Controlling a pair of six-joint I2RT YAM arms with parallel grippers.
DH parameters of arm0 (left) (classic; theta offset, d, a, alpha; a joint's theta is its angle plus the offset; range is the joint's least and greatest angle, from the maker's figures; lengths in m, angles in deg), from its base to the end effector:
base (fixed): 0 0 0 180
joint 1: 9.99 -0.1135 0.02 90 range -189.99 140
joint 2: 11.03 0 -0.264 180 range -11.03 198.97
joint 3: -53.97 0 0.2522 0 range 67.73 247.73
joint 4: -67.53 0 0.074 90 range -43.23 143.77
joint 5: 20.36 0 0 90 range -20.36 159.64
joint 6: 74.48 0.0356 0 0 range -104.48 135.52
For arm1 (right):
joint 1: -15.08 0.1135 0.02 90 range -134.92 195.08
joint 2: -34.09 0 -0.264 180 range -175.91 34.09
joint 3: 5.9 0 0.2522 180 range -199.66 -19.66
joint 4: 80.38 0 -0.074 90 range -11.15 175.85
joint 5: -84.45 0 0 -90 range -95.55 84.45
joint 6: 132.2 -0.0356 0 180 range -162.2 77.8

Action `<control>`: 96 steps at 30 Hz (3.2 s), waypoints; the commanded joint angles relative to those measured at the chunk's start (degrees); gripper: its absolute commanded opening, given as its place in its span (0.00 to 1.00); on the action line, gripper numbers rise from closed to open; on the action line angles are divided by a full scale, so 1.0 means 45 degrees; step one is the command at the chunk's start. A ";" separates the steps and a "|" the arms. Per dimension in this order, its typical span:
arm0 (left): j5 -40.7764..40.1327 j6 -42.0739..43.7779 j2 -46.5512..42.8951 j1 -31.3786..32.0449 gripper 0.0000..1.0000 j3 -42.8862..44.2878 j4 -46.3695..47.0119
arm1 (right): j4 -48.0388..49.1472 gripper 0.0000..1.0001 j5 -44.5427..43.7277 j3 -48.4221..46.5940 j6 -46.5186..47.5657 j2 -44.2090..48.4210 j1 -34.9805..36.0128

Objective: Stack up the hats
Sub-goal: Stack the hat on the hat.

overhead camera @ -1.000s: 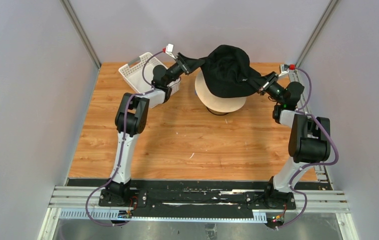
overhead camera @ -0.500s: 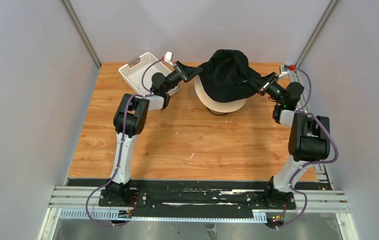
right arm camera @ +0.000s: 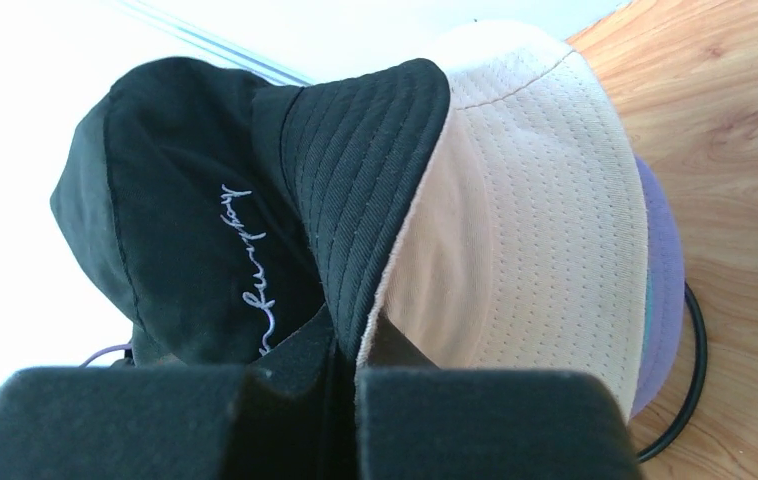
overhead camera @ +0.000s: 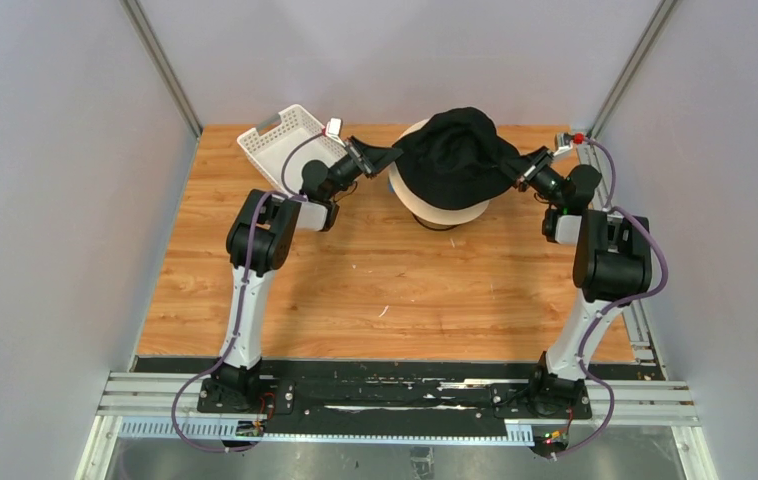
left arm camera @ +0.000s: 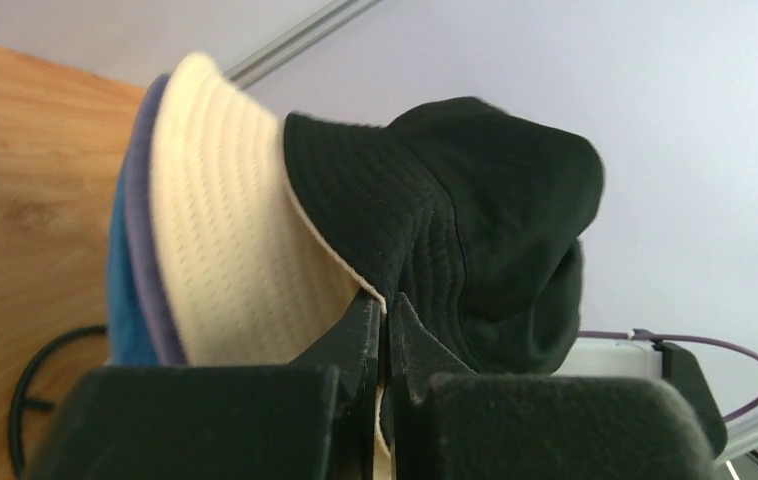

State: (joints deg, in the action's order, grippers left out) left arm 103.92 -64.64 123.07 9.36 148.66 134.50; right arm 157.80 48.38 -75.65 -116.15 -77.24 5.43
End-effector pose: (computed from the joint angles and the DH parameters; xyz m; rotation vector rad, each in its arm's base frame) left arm 0.4559 -0.1814 0.1908 -0.0838 1.3960 -1.8180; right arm 0.3949 -0.0380 0.2192 0.2067 1.5733 1.5002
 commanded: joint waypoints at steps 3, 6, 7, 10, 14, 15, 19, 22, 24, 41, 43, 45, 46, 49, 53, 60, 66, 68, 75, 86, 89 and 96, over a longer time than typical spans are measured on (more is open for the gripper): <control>-0.0333 0.1592 -0.0828 -0.0014 0.00 -0.1536 -0.0969 | -0.0768 0.01 -0.0390 0.0085 0.1123 -0.0119 -0.0362; -0.0550 0.2271 -0.1149 -0.0009 0.00 -0.2132 -0.1852 | -0.2923 0.01 -0.0753 0.0055 0.2628 0.0512 -0.0249; -0.0624 0.2506 -0.1224 -0.0005 0.00 -0.2279 -0.2113 | -0.3910 0.01 -0.0959 -0.0030 0.3409 0.0783 -0.0174; -0.0815 0.3157 -0.1407 0.0010 0.00 -0.2402 -0.3085 | -0.7217 0.01 -0.1923 -0.0412 0.5591 0.1432 0.0186; -0.0969 0.3539 -0.1460 -0.0003 0.00 -0.2499 -0.3862 | -0.9374 0.01 -0.2781 -0.0833 0.6748 0.1648 0.0412; -0.1008 0.3568 -0.1475 -0.0009 0.00 -0.2513 -0.3866 | -0.9951 0.01 -0.3038 -0.1020 0.7190 0.1668 0.0465; -0.0890 0.3409 -0.1474 0.0012 0.00 -0.2392 -0.3833 | -1.2859 0.01 -0.4946 -0.1810 0.9154 0.2154 0.1114; -0.0845 0.3355 -0.1609 0.0006 0.00 -0.2419 -0.3799 | -1.4533 0.01 -0.6505 -0.2548 1.0436 0.2471 0.1777; -0.0859 0.3506 -0.1735 0.0030 0.00 -0.2496 -0.3977 | -1.5582 0.00 -0.7591 -0.3102 1.1213 0.2566 0.2252; -0.1413 0.4531 -0.1938 0.0172 0.00 -0.3299 -0.5631 | -2.1077 0.01 -1.4191 -0.6861 1.4305 -0.0250 0.5436; -0.1506 0.4532 -0.1942 0.0185 0.00 -0.3467 -0.5693 | -2.1284 0.01 -1.4187 -0.6968 1.4307 -0.0420 0.5431; -0.1578 0.4524 -0.1940 0.0191 0.00 -0.3618 -0.5746 | -2.1424 0.01 -1.4167 -0.7006 1.4301 -0.0422 0.5427; -0.1609 0.4519 -0.1931 0.0191 0.00 -0.3683 -0.5786 | -2.1530 0.00 -1.4113 -0.7072 1.4319 -0.0701 0.5433; -0.1724 0.4513 -0.1977 0.0191 0.00 -0.3911 -0.5885 | -2.1885 0.01 -1.4014 -0.7272 1.4288 -0.0987 0.5436; -0.1861 0.4650 -0.2245 0.0191 0.00 -0.4157 -0.6238 | -2.2061 0.01 -1.3602 -0.7424 1.4286 -0.1080 0.5419; -0.2516 0.5567 -0.2894 0.0191 0.00 -0.4474 -0.7847 | -2.2494 0.01 -1.2232 -0.7724 1.4171 -0.1490 0.5415; -0.2567 0.5543 -0.2686 0.0210 0.00 -0.4578 -0.8191 | -2.2685 0.01 -1.1800 -0.7761 1.4072 -0.1881 0.5411; -0.2607 0.5582 -0.2672 0.0211 0.00 -0.4604 -0.8313 | -2.2697 0.01 -1.1721 -0.7773 1.4071 -0.1879 0.5411; -0.3143 0.6301 -0.2867 0.0230 0.00 -0.4349 -1.0284 | -2.2701 0.01 -1.1568 -0.7645 1.4042 -0.1390 0.5407; -0.4704 0.7368 -0.3316 0.0647 0.00 -0.4027 -1.3575 | -2.2457 0.01 -1.1340 -0.7386 1.4013 -0.0589 0.5434; -0.5988 0.8200 -0.3519 0.0954 0.00 -0.3328 -1.5591 | -2.2424 0.01 -1.1350 -0.7356 1.3993 -0.0573 0.5443; -0.7620 0.9005 -0.3358 0.1435 0.00 -0.2059 -1.8032 | -2.2360 0.01 -1.1466 -0.7290 1.3978 -0.0572 0.5450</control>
State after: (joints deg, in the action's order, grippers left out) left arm 78.52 -31.75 101.39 14.78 141.01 81.28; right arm 72.45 -6.28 -112.87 -53.03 -75.84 28.45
